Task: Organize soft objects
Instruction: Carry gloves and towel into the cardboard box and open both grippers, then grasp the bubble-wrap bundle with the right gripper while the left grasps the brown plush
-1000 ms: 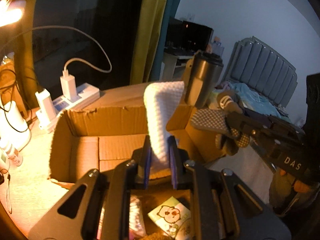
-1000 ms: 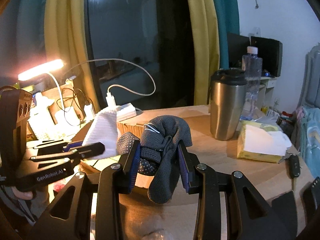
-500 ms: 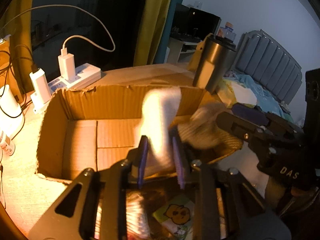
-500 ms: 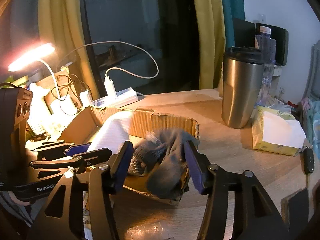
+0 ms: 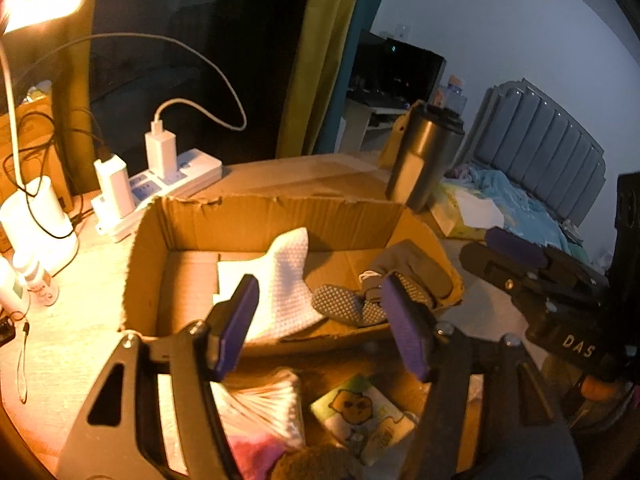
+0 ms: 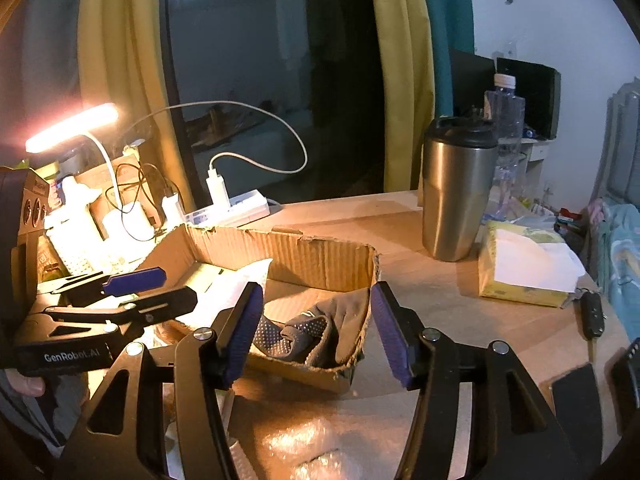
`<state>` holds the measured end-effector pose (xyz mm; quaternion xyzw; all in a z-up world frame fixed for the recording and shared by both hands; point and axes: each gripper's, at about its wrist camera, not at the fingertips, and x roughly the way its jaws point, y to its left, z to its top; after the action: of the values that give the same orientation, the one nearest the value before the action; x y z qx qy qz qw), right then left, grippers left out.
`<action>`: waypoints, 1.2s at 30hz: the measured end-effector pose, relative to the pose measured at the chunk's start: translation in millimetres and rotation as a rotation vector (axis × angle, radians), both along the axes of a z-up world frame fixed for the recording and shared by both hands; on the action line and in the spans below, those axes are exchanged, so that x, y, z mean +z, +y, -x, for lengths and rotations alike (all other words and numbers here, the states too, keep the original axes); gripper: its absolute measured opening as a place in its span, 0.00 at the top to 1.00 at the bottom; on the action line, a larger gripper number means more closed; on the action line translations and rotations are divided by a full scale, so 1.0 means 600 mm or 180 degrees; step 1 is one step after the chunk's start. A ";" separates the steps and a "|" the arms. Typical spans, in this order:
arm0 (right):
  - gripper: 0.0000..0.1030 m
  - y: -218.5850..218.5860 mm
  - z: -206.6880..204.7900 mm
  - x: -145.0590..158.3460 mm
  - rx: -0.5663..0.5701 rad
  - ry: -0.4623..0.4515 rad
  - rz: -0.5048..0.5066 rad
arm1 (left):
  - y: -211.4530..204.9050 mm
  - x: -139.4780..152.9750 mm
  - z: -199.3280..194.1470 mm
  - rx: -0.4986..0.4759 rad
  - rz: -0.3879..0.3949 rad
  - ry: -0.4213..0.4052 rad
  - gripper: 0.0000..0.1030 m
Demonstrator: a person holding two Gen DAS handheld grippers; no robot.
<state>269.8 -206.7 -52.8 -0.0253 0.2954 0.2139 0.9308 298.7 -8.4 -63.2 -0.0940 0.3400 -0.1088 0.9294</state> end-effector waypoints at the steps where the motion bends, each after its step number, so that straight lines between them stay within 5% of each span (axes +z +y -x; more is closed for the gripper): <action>1: 0.42 -0.001 0.004 0.002 -0.0009 -0.0009 0.0001 | 0.002 0.003 0.005 0.0012 0.0008 -0.0020 0.37; 17: 0.42 -0.021 0.093 0.019 -0.0128 -0.0153 0.0033 | 0.004 0.031 0.099 0.0028 0.0007 -0.0180 0.37; 36: 0.42 -0.046 0.139 -0.029 -0.0141 0.0005 0.0035 | -0.008 -0.031 0.164 0.0108 -0.0091 0.0057 0.37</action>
<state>186.6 -234.1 -70.0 -0.0236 0.2978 0.1917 0.9349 200.1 -13.0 -81.8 -0.0874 0.3482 -0.0873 0.9293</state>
